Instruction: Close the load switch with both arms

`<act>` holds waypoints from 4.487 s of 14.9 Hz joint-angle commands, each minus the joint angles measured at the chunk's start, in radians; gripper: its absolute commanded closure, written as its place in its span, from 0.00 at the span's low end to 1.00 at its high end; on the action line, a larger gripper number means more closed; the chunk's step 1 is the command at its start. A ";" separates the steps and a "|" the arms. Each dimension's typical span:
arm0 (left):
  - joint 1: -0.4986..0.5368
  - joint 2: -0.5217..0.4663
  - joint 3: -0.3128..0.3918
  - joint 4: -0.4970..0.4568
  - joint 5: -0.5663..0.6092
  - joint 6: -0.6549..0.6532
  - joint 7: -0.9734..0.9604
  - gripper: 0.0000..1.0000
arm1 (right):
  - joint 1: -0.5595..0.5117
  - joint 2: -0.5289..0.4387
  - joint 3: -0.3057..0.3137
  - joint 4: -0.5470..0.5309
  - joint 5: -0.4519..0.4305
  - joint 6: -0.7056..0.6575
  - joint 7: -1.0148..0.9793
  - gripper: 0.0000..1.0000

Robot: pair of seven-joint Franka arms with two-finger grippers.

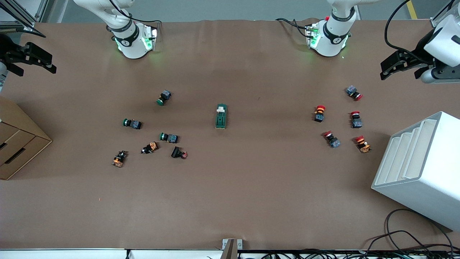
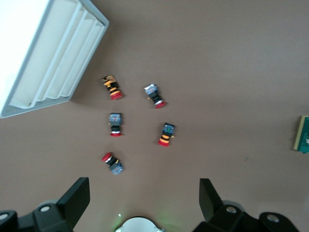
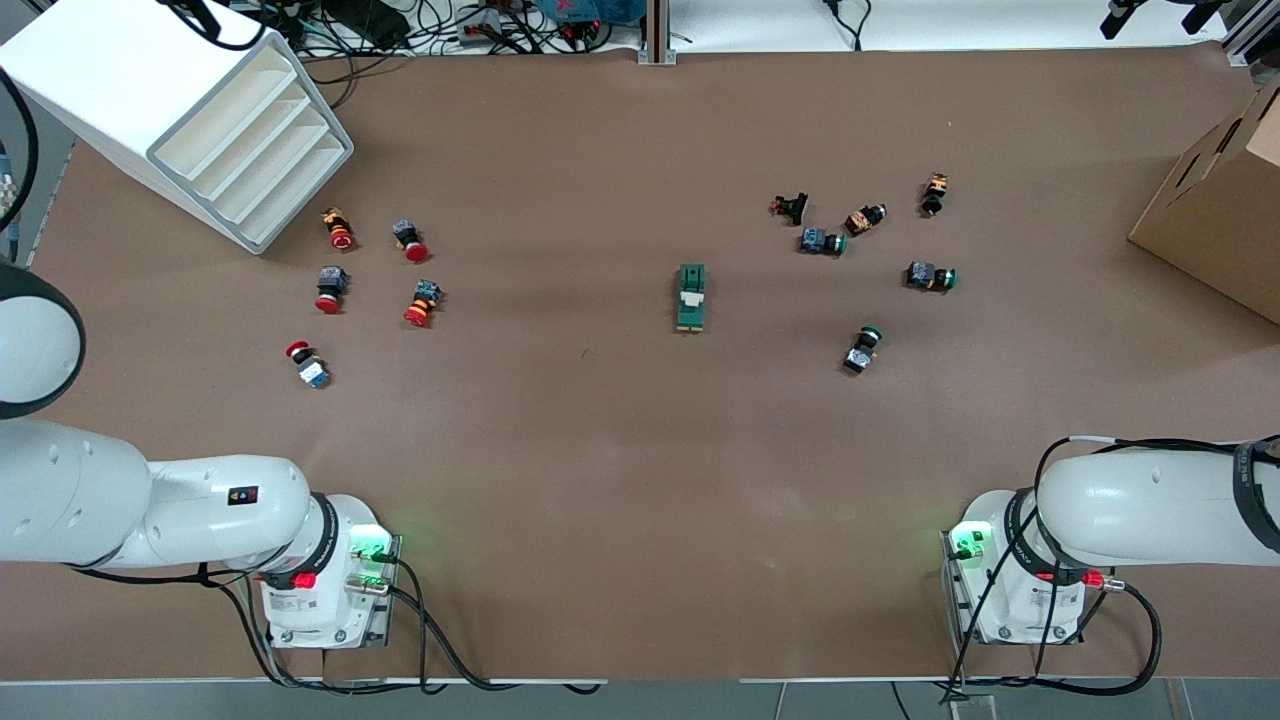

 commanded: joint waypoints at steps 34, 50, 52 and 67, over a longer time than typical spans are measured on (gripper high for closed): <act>-0.827 0.556 -0.162 -0.387 0.897 0.946 -1.318 0.01 | -0.044 0.315 -0.003 0.050 -0.095 0.135 0.057 0.00; -0.926 0.682 -0.159 -0.459 1.595 0.878 -2.231 0.00 | 0.157 0.337 0.015 0.045 -0.038 0.117 0.912 0.00; -0.930 0.702 -0.161 -0.458 1.611 0.842 -2.288 0.00 | 0.217 0.341 0.015 0.028 0.008 0.149 1.102 0.00; -0.983 0.808 -0.147 -0.407 1.790 0.755 -2.397 0.03 | 0.707 0.427 0.014 -0.433 0.031 0.942 2.091 0.00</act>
